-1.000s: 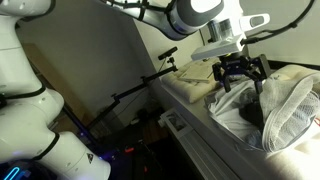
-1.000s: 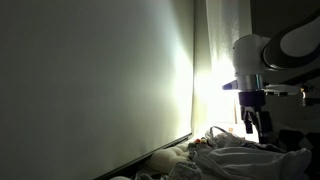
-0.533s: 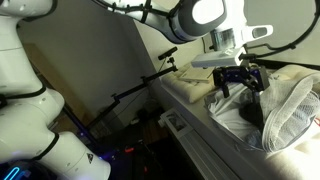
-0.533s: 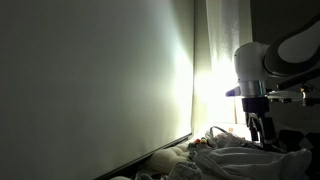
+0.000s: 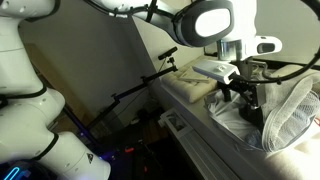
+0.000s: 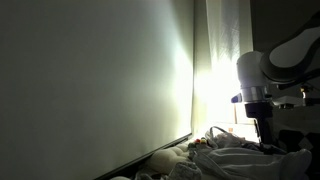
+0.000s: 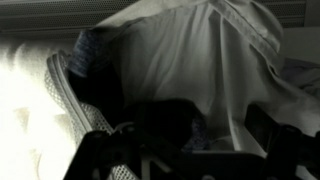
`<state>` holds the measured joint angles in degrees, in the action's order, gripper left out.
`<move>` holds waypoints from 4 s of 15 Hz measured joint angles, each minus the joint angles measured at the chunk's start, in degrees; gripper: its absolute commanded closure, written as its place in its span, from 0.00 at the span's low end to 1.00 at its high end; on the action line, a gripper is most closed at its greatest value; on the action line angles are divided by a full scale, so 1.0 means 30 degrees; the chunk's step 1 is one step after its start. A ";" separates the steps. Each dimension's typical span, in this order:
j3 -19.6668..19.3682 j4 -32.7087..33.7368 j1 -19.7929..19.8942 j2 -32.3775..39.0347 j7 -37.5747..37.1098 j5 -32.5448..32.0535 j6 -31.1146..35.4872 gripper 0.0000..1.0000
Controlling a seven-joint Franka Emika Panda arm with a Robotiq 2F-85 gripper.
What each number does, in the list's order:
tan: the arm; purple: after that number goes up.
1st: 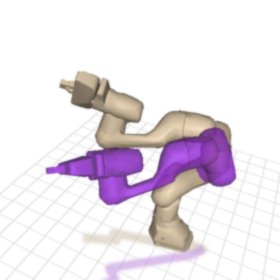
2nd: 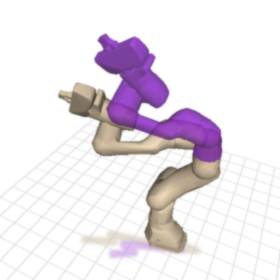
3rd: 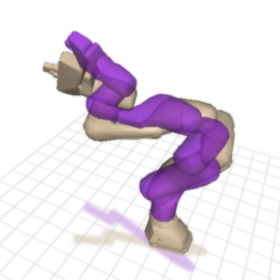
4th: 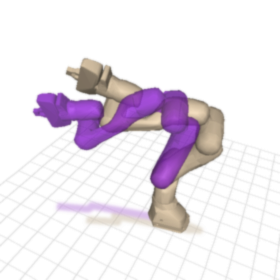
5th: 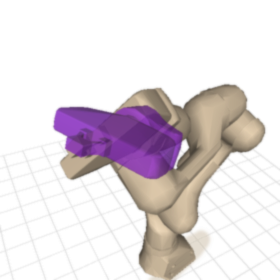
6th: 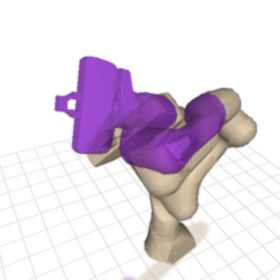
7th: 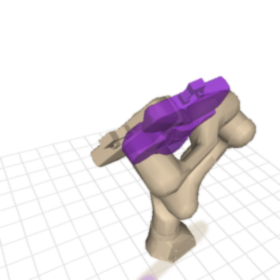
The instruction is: Take the pair of socks out of the bag then move the bag slightly forward
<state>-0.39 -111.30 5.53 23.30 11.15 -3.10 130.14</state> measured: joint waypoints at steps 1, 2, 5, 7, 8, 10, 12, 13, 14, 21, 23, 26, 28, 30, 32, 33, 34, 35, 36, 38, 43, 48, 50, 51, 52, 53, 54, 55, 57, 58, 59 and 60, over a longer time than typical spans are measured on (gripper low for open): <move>-0.0075 0.0000 0.0003 0.0006 -0.0475 0.0246 0.0008 0.00; -0.0138 0.0000 0.0001 0.0008 -0.0953 0.0380 0.0026 0.00; -0.0326 0.0002 -0.0024 0.0012 -0.2632 0.0409 0.0075 0.00; -0.0483 0.0018 -0.0024 0.0012 -0.3772 0.0469 0.0102 0.00; -0.0580 0.0028 -0.0023 0.0012 -0.4270 0.0589 0.0130 0.00; -0.0784 0.0060 -0.0019 0.0011 -0.5049 0.0964 0.0264 0.00; -0.0957 0.0114 -0.0007 0.0012 -0.5674 0.1362 0.0400 0.00; -0.1016 0.0134 -0.0008 0.0013 -0.5865 0.1433 0.0426 0.00; -0.1069 0.0142 -0.0018 0.0020 -0.6133 0.1436 0.0489 0.00; -0.1408 0.0417 -0.0452 0.0523 -0.8058 0.1276 0.1098 0.00; -0.1565 0.0518 -0.0664 0.0680 -0.8650 0.1200 0.1421 0.00; -0.1905 0.0750 -0.1017 0.0838 -0.9292 0.1058 0.1597 0.00; -0.2003 0.0914 -0.1147 0.0936 -0.9542 0.0868 0.1597 0.00; -0.2092 0.1041 -0.1289 0.1057 -0.9643 0.0636 0.1597 0.00; -0.2098 0.1183 -0.1362 0.1225 -0.9805 0.0412 0.1597 0.00; -0.2100 0.1237 -0.1395 0.1314 -0.9808 0.0358 0.1596 0.25; -0.2101 0.1293 -0.1427 0.1414 -0.9808 0.0346 0.1595 0.28; -0.2101 0.1352 -0.1460 0.1523 -0.9807 0.0339 0.1594 0.34; -0.2101 0.1408 -0.1496 0.1626 -0.9806 0.0314 0.1594 0.42; -0.2100 0.1478 -0.1551 0.1755 -0.9798 0.0303 0.1594 0.58; -0.2101 0.1644 -0.1570 0.1783 -0.9783 0.0301 0.1594 0.94; -0.2044 0.1835 -0.1508 0.1407 -0.8710 0.0366 0.1580 0.94; -0.1984 0.1830 -0.1481 0.0776 -0.7865 0.0430 0.1568 0.94; -0.1930 0.1815 -0.1468 0.0362 -0.7423 0.0451 0.1533 0.94; -0.1830 0.1782 -0.1432 -0.0116 -0.6929 0.0545 0.1448 0.94; -0.1665 0.1750 -0.1354 -0.0632 -0.6314 0.0713 0.1244 0.94; -0.1415 0.1729 -0.1237 -0.1132 -0.5529 0.0995 0.0961 0.94; -0.1076 0.1721 -0.1082 -0.1638 -0.4443 0.1538 0.0488 0.94; -0.0400 0.1721 -0.0808 -0.2509 -0.2255 0.2659 -0.0881 0.94; -0.0143 0.1723 -0.0731 -0.2837 -0.1265 0.3174 -0.1685 0.94; 0.0032 0.1736 -0.0708 -0.3077 -0.0361 0.3645 -0.2579 0.94; 0.0153 0.1766 -0.0703 -0.3223 0.0463 0.4039 -0.3512 0.94</move>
<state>0.07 -106.00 3.42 13.63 12.54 9.02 119.60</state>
